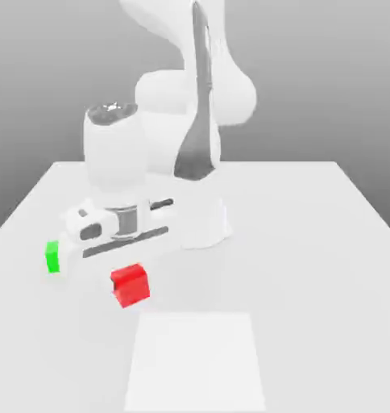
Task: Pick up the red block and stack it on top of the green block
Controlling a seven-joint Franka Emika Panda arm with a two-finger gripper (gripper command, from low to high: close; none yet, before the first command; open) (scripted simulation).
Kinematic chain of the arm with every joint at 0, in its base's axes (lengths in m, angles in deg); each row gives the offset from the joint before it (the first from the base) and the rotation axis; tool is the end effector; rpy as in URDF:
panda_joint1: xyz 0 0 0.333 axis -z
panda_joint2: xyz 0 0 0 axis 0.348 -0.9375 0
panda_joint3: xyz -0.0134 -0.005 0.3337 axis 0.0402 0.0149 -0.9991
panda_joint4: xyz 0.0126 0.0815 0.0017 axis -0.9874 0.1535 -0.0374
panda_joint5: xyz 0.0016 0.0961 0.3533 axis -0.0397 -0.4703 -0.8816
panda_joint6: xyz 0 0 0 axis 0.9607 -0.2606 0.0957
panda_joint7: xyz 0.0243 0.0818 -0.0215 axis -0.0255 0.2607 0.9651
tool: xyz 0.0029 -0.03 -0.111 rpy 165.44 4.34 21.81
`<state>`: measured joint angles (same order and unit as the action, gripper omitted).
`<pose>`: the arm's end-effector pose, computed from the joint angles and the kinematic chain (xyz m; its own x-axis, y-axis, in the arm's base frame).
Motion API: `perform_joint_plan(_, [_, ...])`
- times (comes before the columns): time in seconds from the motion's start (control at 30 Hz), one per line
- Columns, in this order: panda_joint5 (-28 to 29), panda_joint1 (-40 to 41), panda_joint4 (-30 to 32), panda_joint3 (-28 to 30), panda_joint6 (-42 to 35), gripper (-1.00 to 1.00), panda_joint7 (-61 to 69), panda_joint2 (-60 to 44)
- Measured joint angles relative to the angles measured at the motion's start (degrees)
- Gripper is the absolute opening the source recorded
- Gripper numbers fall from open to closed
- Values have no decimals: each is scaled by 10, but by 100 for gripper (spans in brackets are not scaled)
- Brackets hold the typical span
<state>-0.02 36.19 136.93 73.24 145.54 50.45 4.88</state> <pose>0.2965 -0.1505 0.2560 0.9218 -0.3876 0.0006 -0.3876 -0.9217 0.0171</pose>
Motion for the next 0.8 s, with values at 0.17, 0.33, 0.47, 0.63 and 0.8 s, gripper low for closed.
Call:
perform_joint_plan(0.17, [50,109,12,52,-28,-100,-64,42])
perform_joint_plan(0.33, [81,218,24,99,-54,-100,-116,82])
perform_joint_plan(0.47, [86,279,32,133,-51,-100,-140,88])
perform_joint_plan(0.63, [23,248,31,157,39,-100,-99,-5])
perform_joint_plan(0.8, [-64,227,30,149,94,100,-40,-65])
